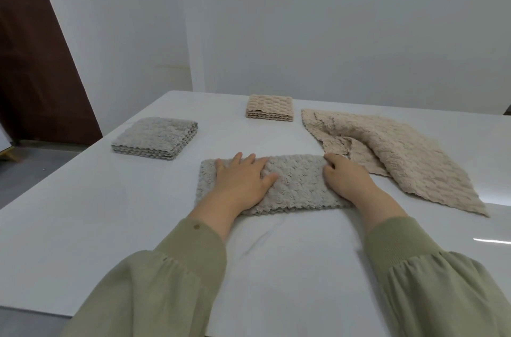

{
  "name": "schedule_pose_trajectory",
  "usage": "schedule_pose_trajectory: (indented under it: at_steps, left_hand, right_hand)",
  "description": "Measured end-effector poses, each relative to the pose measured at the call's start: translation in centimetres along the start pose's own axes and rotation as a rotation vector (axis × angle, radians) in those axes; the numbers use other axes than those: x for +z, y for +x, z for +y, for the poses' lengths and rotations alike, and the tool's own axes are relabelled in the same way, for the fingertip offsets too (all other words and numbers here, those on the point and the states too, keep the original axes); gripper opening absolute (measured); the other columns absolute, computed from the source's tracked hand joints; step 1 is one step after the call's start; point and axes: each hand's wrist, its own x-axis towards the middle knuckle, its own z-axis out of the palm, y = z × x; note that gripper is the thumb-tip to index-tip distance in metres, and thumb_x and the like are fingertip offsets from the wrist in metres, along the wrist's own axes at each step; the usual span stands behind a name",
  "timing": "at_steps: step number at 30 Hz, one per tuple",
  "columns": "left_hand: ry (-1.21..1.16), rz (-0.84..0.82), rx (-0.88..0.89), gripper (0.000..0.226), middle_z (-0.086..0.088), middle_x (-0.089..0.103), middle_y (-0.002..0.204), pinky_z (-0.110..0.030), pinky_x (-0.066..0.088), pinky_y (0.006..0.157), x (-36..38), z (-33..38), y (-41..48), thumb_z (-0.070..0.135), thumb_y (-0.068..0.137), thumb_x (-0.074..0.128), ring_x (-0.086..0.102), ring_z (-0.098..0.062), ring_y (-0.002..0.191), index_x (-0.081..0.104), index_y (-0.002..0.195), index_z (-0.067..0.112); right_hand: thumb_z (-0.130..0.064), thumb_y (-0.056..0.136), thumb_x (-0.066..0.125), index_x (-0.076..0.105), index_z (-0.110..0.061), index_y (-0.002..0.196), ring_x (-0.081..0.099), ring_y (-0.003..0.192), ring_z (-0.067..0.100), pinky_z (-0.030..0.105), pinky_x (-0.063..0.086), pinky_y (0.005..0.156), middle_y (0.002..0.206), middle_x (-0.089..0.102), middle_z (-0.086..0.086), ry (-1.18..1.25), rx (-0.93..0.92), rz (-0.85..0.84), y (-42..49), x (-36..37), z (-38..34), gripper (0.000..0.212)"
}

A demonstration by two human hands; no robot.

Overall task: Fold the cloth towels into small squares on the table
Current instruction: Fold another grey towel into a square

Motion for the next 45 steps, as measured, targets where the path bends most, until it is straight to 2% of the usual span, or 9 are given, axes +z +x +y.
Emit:
schedule_pose_trajectory:
  at_steps: [4, 7, 16, 21, 24, 29, 34, 40, 45]
  left_hand:
    - [-0.144, 0.147, 0.133, 0.056, 0.007, 0.016, 0.158, -0.050, 0.000, 0.117, -0.4, 0.8, -0.3, 0.054, 0.097, 0.023, 0.001, -0.013, 0.146, 0.021, 0.148, 0.032]
    - [-0.098, 0.048, 0.180, 0.062, 0.008, 0.004, 0.159, -0.051, -0.002, 0.117, 0.0, 1.7, -0.4, 0.062, 0.093, 0.019, -0.006, -0.015, 0.146, 0.012, 0.149, 0.035]
    - [0.101, -0.114, 0.187, 0.069, 0.007, -0.007, 0.159, -0.051, -0.006, 0.116, 0.9, 2.0, -0.4, 0.071, 0.088, 0.018, -0.011, -0.018, 0.146, 0.003, 0.149, 0.040]
    - [0.097, -0.116, 0.188, 0.069, 0.007, -0.008, 0.159, -0.051, -0.007, 0.116, 1.0, 1.9, -0.2, 0.071, 0.088, 0.018, -0.010, -0.017, 0.146, 0.002, 0.148, 0.041]
    - [0.094, -0.119, 0.190, 0.069, 0.008, -0.008, 0.159, -0.051, -0.006, 0.116, 1.0, 1.9, -0.1, 0.071, 0.088, 0.018, -0.010, -0.017, 0.146, 0.002, 0.148, 0.041]
    - [0.068, -0.133, 0.186, 0.071, 0.009, -0.007, 0.159, -0.052, -0.005, 0.116, 0.8, 1.8, -0.1, 0.074, 0.085, 0.024, -0.011, -0.018, 0.146, 0.004, 0.147, 0.044]
    - [0.030, -0.107, 0.169, 0.080, 0.011, -0.006, 0.159, -0.050, -0.004, 0.117, 0.7, 1.8, -0.2, 0.076, 0.083, 0.029, -0.008, -0.017, 0.146, 0.002, 0.149, 0.039]
    - [-0.380, 0.151, 0.118, 0.087, 0.001, 0.026, 0.154, -0.045, 0.020, 0.115, 0.4, 1.6, -0.1, 0.055, 0.084, 0.059, 0.022, -0.017, 0.142, 0.013, 0.150, 0.023]
    - [-0.795, 0.210, 0.158, 0.058, 0.006, 0.018, 0.156, -0.029, 0.016, 0.115, -0.7, 1.3, -0.2, 0.025, 0.093, 0.057, 0.012, -0.005, 0.143, 0.031, 0.142, 0.041]
  right_hand:
    - [-0.017, 0.096, 0.038, 0.055, -0.015, 0.127, 0.055, 0.114, 0.029, 0.039, 0.040, 0.100, 0.123, 0.062, 0.010, 0.093, -0.036, 0.113, 0.1, -0.4, 0.4, 0.036]
    - [-0.016, 0.095, 0.040, 0.056, -0.012, 0.126, 0.056, 0.106, 0.030, 0.038, 0.045, 0.092, 0.116, 0.065, 0.012, 0.138, -0.060, 0.170, 0.7, 0.0, 0.3, 0.035]
    - [-0.018, 0.093, 0.039, 0.043, -0.019, 0.139, 0.027, 0.134, 0.032, 0.048, 0.017, 0.112, 0.141, 0.043, 0.010, -0.065, -0.075, 0.069, 1.4, 0.1, -0.3, 0.046]
    - [-0.018, 0.083, 0.048, 0.050, -0.017, 0.129, 0.033, 0.129, 0.033, 0.047, 0.024, 0.109, 0.131, 0.049, 0.011, -0.077, -0.004, 0.024, 1.7, -0.5, -0.9, 0.046]
    - [-0.020, 0.079, 0.052, 0.054, -0.015, 0.112, 0.039, 0.118, 0.031, 0.042, 0.033, 0.098, 0.116, 0.052, 0.009, -0.087, -0.006, 0.106, 1.8, -0.4, -0.7, 0.034]
    - [-0.008, 0.078, 0.053, 0.047, -0.013, 0.092, 0.049, 0.076, 0.022, 0.030, 0.032, 0.056, 0.081, 0.053, 0.001, 0.170, -0.130, 0.256, 1.0, -0.2, -0.9, 0.017]
    - [0.001, 0.085, 0.047, 0.049, -0.008, 0.095, 0.051, 0.065, 0.026, 0.032, 0.035, 0.054, 0.072, 0.054, 0.004, 0.290, -0.224, 0.535, 0.0, -0.5, -1.6, 0.013]
    - [0.012, 0.076, 0.051, 0.056, -0.004, 0.090, 0.048, 0.064, 0.018, 0.022, 0.031, 0.058, 0.073, 0.054, -0.002, 0.364, -0.471, 0.714, -2.5, -1.2, -3.8, 0.022]
    - [0.006, 0.070, 0.042, 0.056, -0.007, 0.088, 0.050, 0.070, 0.016, 0.019, 0.034, 0.064, 0.077, 0.055, -0.004, 0.459, -0.550, 0.660, -3.8, -1.5, -5.1, 0.026]
